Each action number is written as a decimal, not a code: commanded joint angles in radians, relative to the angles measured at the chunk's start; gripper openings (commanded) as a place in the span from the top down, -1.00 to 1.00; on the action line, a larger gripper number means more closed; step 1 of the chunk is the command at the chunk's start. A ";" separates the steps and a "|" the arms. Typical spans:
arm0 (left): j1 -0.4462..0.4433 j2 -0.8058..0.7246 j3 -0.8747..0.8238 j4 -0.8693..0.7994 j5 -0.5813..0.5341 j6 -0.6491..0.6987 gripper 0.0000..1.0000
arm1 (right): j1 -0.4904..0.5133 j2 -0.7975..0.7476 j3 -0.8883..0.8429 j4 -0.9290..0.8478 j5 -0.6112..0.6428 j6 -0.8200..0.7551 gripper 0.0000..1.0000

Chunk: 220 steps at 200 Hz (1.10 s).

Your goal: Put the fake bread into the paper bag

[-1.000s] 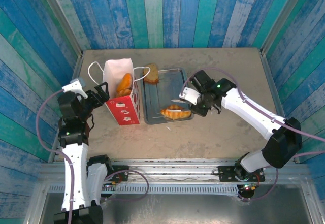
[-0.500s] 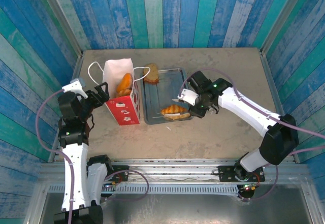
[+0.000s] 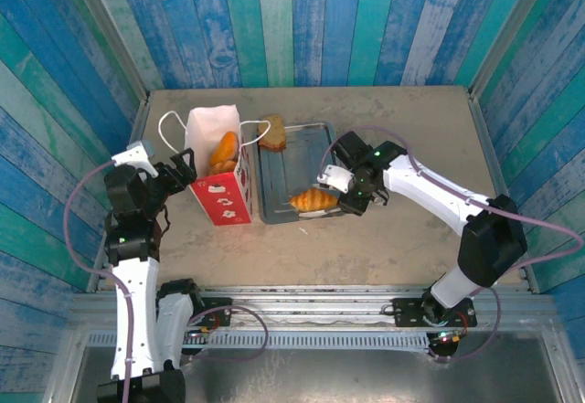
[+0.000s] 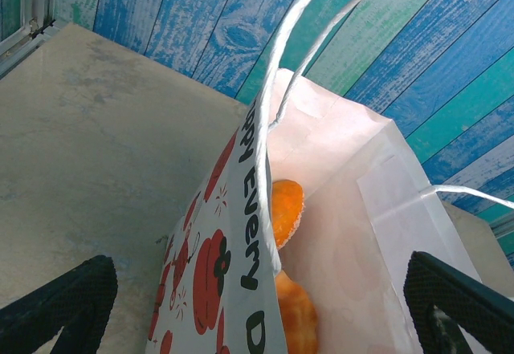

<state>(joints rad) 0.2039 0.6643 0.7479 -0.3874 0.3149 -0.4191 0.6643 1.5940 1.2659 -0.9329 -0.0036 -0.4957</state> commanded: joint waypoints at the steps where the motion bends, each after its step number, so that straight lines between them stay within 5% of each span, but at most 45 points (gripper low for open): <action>1: 0.005 0.000 0.016 -0.008 -0.002 0.018 -0.92 | 0.003 0.014 0.005 0.002 0.018 -0.015 -0.20; 76: 0.005 0.006 0.021 -0.011 -0.008 0.027 -0.92 | 0.002 0.035 0.010 0.001 0.031 -0.012 -0.16; 220: 0.005 -0.002 0.060 -0.051 -0.023 0.009 -0.92 | 0.002 -0.088 0.034 0.020 0.006 0.057 0.23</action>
<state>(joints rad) 0.2039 0.6716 0.7708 -0.4191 0.3073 -0.4126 0.6643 1.5673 1.2697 -0.9306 0.0212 -0.4698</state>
